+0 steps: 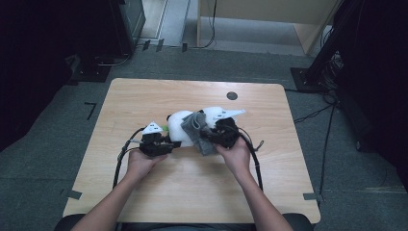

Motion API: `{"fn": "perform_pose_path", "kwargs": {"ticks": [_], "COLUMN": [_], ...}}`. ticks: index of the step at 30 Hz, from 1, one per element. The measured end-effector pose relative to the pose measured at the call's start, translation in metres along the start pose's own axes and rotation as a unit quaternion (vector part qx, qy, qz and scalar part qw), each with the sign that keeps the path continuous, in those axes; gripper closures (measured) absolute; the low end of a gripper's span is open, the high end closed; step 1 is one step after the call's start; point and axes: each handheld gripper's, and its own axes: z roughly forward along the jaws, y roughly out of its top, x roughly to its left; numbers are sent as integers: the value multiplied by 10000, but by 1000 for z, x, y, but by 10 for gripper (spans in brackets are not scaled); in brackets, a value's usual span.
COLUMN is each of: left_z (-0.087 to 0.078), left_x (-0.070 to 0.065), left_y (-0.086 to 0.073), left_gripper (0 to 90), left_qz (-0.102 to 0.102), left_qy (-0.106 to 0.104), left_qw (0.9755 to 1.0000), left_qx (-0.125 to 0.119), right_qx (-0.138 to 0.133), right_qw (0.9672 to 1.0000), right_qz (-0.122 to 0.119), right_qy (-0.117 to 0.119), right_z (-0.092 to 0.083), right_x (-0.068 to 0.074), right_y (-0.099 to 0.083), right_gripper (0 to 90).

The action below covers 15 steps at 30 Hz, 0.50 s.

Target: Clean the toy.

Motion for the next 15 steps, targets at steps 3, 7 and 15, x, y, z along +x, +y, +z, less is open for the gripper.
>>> {"fn": "perform_pose_path", "kwargs": {"ticks": [3, 7, 15], "left_z": [0, 0, 0], "left_x": [1, 0, -1], "left_y": [0, 1, 2], "left_gripper": [577, 584, 591], "left_qz": [-38, -11, -3], "left_qy": [-20, -44, -61], "left_qw": [10000, 10000, 10000], "left_qx": [7, 5, 5], "right_qx": [-114, -233, -299], "right_qw": [9997, 9984, 9954], "right_qz": [147, 406, 731], "right_qy": [-155, -324, -535], "right_z": [-20, -39, -53], "right_x": [-12, -30, -54], "right_y": [-1, -6, -14], "right_gripper": [779, 779, 779]}}
